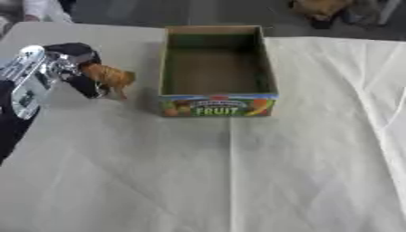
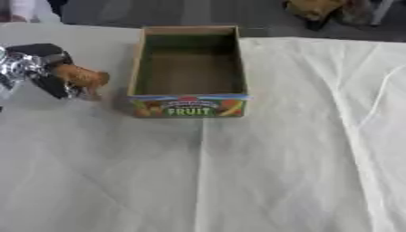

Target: Pick up objects on the table and place them in the box.

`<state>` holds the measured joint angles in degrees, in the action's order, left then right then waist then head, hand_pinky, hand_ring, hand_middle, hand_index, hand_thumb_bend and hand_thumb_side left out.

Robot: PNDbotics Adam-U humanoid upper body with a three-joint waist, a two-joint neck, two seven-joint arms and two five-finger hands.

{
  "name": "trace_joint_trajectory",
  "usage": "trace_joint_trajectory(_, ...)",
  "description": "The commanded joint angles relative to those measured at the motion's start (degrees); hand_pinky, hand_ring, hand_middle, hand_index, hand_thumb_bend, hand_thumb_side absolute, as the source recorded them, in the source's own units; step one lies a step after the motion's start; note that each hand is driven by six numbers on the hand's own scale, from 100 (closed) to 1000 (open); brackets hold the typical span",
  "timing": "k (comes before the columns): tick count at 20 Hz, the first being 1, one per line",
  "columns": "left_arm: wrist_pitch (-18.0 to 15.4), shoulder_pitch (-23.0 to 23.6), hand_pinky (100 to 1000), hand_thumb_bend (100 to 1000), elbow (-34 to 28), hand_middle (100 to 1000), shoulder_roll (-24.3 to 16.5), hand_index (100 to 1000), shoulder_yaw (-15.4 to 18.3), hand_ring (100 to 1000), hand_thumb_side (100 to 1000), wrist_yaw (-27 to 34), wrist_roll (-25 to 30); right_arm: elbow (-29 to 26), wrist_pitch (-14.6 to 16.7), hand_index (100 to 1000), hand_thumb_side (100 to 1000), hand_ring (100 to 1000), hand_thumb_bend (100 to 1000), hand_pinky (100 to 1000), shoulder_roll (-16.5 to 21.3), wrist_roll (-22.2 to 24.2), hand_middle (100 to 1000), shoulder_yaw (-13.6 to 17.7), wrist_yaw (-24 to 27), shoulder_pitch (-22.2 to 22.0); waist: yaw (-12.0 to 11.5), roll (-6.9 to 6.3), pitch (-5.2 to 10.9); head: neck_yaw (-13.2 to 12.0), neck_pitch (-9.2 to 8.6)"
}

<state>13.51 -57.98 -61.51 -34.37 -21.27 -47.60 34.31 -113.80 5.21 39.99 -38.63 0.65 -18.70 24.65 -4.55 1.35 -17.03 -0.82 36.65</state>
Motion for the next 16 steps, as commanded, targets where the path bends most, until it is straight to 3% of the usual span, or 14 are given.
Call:
trace_joint_trajectory(1, 1.21, -0.90, 623, 207, -1.64, 462, -2.57, 411, 0.94, 578, 237, 1.70, -1.26, -0.79, -0.02, 794, 747, 744, 447, 799, 0.97, -0.20, 730, 0.73, 0.30, 0.27, 0.02, -0.04, 1.56, 0.10, -0.07)
trace_joint_trajectory(11, 4.14, -0.68, 610, 196, -4.96, 443, -3.66, 341, 1.50, 562, 233, 5.65, -1.55, -0.79, 0.15, 794, 750, 744, 445, 799, 0.93, -0.43, 731, 1.06, 0.47, 0.31, 0.00, 0.49, 2.06, 0.22, -0.51)
trace_joint_trajectory(16, 5.16, -1.02, 598, 141, -8.30, 433, -4.11, 323, 2.72, 553, 228, 8.19, -1.50, -0.79, 0.23, 793, 751, 744, 444, 799, 1.05, -0.69, 732, 1.28, 0.46, 0.29, 0.14, 0.79, 2.10, 0.76, -0.73)
